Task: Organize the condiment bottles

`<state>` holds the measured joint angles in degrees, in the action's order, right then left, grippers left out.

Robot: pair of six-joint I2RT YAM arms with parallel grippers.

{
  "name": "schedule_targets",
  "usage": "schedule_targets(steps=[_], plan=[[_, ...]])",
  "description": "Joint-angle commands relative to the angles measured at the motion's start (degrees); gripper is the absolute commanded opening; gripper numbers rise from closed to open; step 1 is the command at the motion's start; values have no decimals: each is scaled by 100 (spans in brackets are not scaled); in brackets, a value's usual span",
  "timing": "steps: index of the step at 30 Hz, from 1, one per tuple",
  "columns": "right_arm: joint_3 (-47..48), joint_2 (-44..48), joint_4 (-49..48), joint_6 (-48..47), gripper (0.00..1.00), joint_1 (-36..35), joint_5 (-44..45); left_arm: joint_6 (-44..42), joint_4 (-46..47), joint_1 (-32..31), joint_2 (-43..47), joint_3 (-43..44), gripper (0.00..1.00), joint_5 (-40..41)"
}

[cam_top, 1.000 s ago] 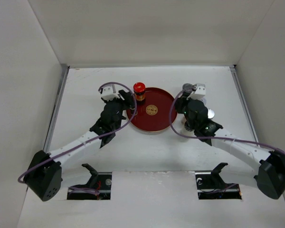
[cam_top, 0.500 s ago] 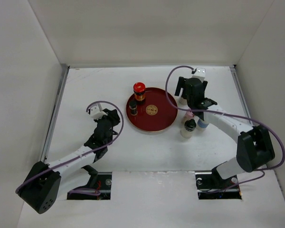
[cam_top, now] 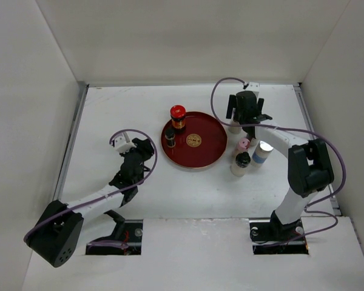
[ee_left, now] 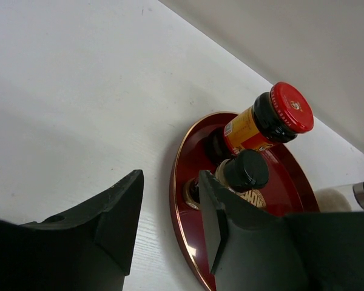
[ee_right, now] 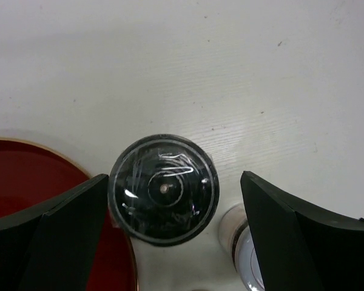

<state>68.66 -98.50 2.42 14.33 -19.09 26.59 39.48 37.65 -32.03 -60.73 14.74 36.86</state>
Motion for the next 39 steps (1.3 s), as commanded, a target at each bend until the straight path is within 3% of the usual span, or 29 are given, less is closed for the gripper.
schedule_targets(steps=[1,4,9,11,16,20,28,39], plan=[[367,-160,-145,-9,93,129,-224,68,410,52,-88,-59,40,-30],[472,-301,-206,35,86,156,-259,68,428,52,-176,-33,41,-56],[525,-267,-373,26,56,121,-215,68,445,61,-168,-33,45,-118],[543,-127,-461,26,51,121,-163,68,498,61,-150,-68,49,-100],[508,523,-891,-131,49,-89,-57,68,542,88,-132,-103,61,-65],[674,665,-945,-176,49,-467,-171,68,542,140,-115,-112,65,-56],[1394,-133,-962,-88,50,-1276,-409,77,559,158,-115,-121,67,-118],[2125,-1250,-866,-62,55,-1523,-497,86,612,167,-88,-173,67,-118]])
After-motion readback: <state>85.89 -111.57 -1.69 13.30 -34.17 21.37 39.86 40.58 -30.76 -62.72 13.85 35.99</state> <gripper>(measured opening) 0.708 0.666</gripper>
